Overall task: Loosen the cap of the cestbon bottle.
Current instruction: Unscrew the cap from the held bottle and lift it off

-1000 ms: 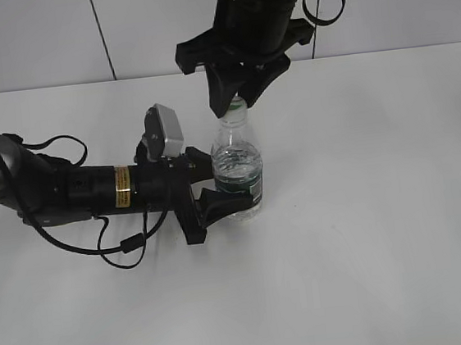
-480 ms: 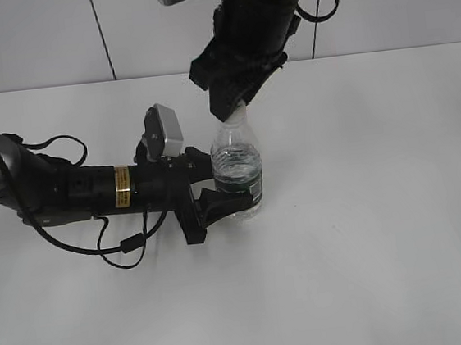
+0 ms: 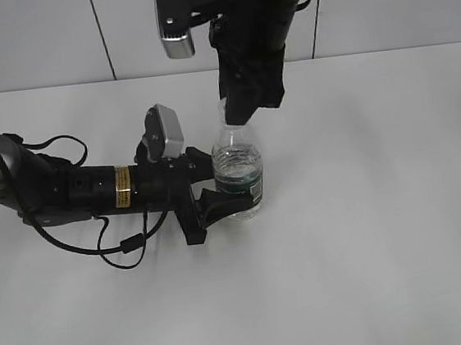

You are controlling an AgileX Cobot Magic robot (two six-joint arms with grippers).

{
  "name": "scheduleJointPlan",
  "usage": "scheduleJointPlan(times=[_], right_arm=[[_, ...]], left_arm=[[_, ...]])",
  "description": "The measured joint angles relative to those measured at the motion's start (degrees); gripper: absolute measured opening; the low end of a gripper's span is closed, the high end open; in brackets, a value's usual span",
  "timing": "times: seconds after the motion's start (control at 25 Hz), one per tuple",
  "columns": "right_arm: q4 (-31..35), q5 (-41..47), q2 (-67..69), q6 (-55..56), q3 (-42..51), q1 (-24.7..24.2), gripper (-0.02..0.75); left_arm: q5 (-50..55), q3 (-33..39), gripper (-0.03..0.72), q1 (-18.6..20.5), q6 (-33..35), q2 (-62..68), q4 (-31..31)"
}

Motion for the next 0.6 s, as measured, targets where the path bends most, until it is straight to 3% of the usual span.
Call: scheduleJointPlan(times=[0.32, 0.48, 0.6], right_arm=[[-0.7, 0.0, 0.0, -7.6, 0.0, 0.2, 0.295], [-0.7, 0.0, 0.0, -2.4, -0.1, 0.2, 0.305], [-0.2, 0.4, 0.3, 0.7, -0.8, 0.2, 0.372]], left_arm=[[0.0, 0.0, 0.417, 0.0, 0.0, 0.0, 0.0], [0.0, 0.0, 0.417, 0.0, 0.0, 0.0, 0.0], [0.0, 0.0, 0.417, 0.0, 0.0, 0.0, 0.0]])
